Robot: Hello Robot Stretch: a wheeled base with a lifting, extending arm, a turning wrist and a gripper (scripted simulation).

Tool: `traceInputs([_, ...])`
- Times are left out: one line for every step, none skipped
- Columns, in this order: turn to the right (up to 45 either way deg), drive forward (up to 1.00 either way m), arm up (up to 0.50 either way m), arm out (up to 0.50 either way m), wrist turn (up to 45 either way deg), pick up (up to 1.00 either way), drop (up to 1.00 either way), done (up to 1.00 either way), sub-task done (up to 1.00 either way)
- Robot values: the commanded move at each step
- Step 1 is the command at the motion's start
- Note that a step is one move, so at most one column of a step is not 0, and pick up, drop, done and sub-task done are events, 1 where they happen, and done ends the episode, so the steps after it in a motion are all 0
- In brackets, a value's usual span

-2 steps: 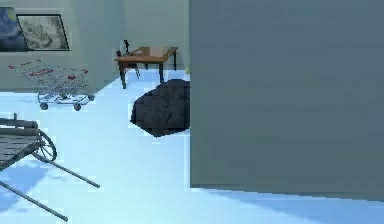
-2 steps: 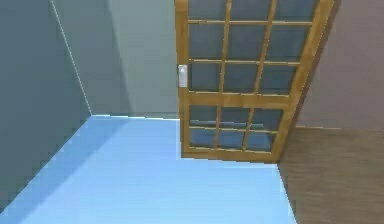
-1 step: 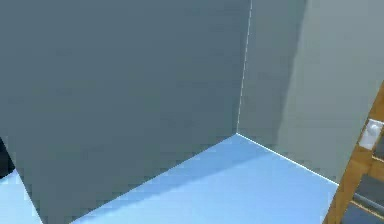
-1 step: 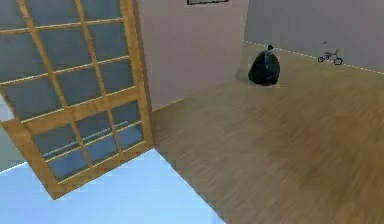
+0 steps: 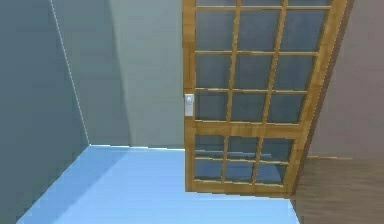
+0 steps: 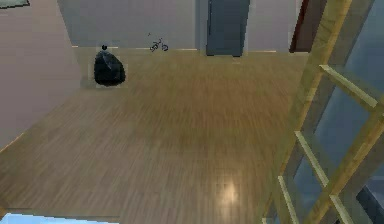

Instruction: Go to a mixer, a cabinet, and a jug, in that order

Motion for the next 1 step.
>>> traceInputs([3.0, 0.00, 0.00, 0.00, 0.0, 0.00, 0.00, 0.00, 0.00])
